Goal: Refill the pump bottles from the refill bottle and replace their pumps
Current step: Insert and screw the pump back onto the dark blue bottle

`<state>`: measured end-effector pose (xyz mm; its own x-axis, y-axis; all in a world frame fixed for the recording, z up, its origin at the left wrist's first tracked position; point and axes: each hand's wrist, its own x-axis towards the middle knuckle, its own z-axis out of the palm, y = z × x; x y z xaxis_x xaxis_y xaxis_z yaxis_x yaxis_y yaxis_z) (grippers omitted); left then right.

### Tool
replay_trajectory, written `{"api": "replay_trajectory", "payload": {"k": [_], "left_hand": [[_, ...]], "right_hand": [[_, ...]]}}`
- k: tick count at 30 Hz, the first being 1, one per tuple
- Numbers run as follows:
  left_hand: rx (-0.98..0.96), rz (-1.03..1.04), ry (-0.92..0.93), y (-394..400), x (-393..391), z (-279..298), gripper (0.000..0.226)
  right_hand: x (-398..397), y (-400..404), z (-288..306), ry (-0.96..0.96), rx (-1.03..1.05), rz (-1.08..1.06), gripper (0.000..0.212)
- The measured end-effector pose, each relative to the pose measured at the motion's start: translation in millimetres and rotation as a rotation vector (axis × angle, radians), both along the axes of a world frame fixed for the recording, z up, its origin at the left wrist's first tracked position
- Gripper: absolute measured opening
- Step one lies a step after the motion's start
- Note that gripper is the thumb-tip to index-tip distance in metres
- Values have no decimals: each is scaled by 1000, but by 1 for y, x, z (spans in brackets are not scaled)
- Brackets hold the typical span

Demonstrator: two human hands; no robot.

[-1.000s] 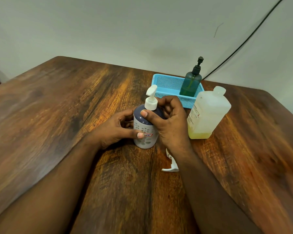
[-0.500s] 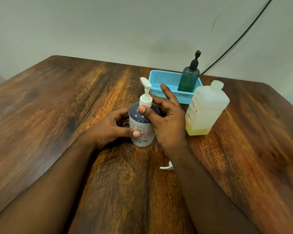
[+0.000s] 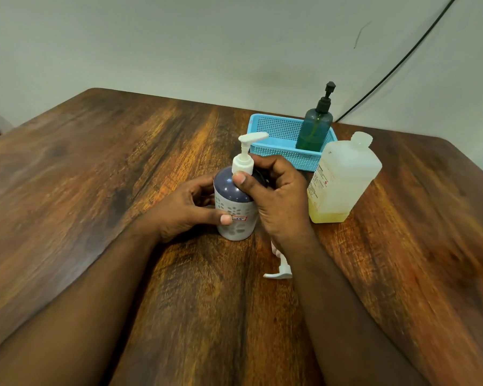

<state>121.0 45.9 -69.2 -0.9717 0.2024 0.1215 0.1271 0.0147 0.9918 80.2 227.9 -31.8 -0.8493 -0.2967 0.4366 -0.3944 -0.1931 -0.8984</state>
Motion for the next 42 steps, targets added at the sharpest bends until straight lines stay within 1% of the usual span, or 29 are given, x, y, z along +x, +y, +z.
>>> {"api": "replay_trajectory", "payload": {"k": [2,5,7,9,10,11,12,13,15,17,20,23,27,29,31,33,36,38,42], "left_hand": [[-3,6,0,0,0,0,68],[18,7,-9,1,1,1,68],[24,7,-9,1,2,1,70],[23,3,-7,0,2,1,71],[21,0,-6,0,1,1,70],[22,-6,-7,0,1,1,70],[27,-11,-9,0,1,2,69],[34,-10,-8,1,1,2,68],[34,1,-5,1,2,2,68],[19,15,-2,2,3,2,70],[0,42,9,2,3,2,72],[21,46,-8,1,4,3,71],[-31,22,-25,1,4,3,77],[-28,2,-29,0,4,2,78],[-11,21,-29,2,5,2,77],[-16,63,-16,5,6,3,78],[-40,115,18,11,9,6,79],[-88,164,44,15,12,7,80],[-200,240,78,24,17,11,83]], "right_hand": [[1,-1,0,1,-12,-23,27],[4,-4,-2,-14,-26,-70,33],[4,-3,0,-44,-23,-13,43],[1,2,3,-80,6,113,57],[-2,5,6,-96,11,162,53],[-5,8,9,-111,16,194,43],[-7,10,13,-123,35,209,35],[-8,12,17,-121,74,206,32],[-10,14,25,-57,181,182,30],[-11,15,27,19,216,153,25],[-8,7,23,82,198,61,29],[-7,1,18,88,194,9,31],[-14,8,30,19,277,133,40],[-15,8,34,-7,318,195,35],[-12,6,36,-3,326,211,28],[-8,3,34,23,313,158,27],[1,-2,24,34,242,19,26],[6,-5,18,43,212,-50,22],[15,-11,14,128,213,-209,18]]}}
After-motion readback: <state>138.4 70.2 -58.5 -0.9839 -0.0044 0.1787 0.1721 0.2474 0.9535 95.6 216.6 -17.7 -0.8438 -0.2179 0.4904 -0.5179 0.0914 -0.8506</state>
